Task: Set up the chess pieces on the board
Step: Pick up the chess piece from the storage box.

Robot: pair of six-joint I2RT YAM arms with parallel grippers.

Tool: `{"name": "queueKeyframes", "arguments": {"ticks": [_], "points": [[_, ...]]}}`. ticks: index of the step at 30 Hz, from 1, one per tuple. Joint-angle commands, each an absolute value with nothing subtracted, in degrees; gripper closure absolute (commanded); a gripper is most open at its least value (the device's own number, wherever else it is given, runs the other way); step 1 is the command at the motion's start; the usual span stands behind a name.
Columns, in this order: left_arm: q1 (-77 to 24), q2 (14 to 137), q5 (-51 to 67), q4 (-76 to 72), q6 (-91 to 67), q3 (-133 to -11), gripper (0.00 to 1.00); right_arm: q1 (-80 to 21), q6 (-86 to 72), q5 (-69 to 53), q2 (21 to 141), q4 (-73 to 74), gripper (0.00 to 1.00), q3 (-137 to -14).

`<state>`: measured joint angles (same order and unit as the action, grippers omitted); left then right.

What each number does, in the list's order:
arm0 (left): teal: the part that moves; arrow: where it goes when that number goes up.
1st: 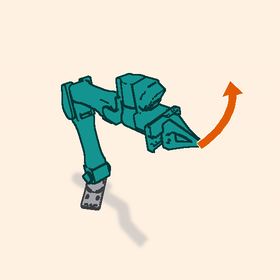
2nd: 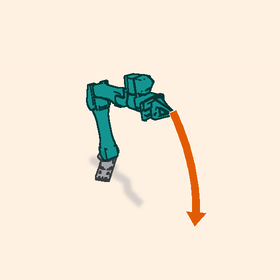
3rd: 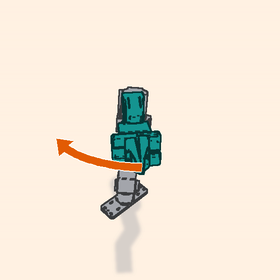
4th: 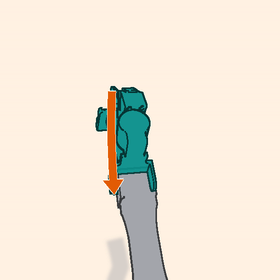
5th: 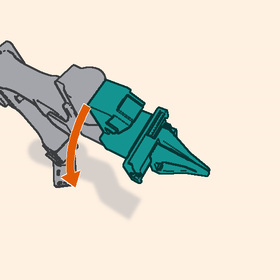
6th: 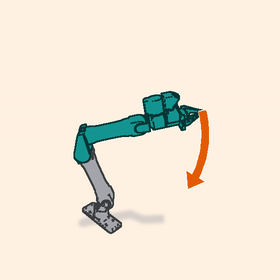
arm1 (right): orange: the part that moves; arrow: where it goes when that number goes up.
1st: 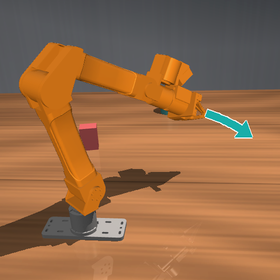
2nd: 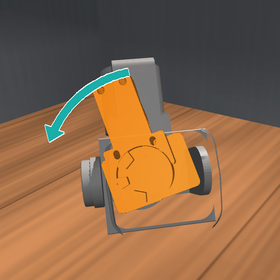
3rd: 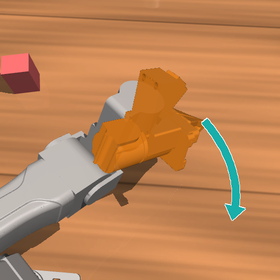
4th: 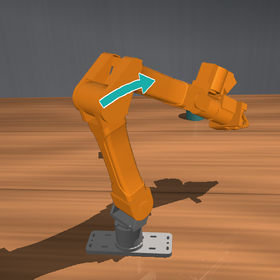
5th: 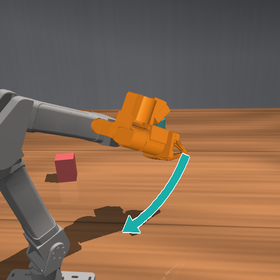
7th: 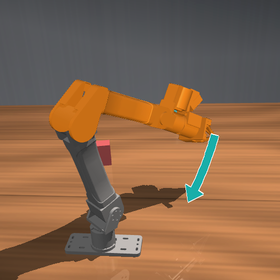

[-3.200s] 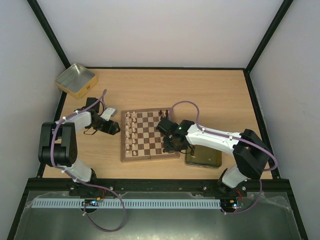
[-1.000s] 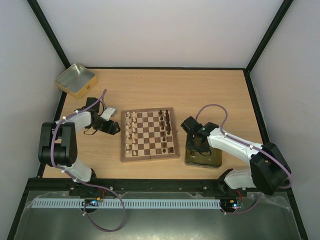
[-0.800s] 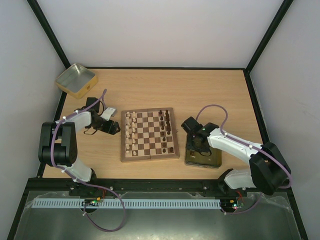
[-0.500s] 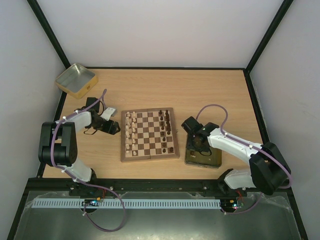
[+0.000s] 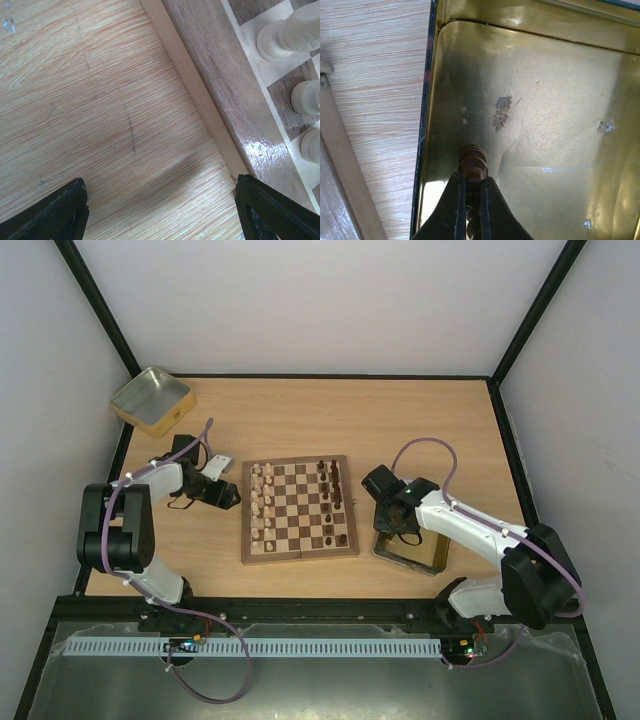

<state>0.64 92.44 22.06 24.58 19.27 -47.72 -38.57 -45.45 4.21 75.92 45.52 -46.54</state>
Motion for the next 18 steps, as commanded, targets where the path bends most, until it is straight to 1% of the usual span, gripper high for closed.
{"name": "queueKeyframes", "arguments": {"ticks": [1,18], "points": [[0.4,93.4,21.9,25.7,19.3,-47.7,0.19,-38.1,-44.8,8.2,76.8,48.0,0.98,-48.3],[0.4,93.6,21.9,25.6,19.3,-47.8,0.19,-37.8,-44.5,12.0,77.3,50.0,0.98,-51.5]]}}
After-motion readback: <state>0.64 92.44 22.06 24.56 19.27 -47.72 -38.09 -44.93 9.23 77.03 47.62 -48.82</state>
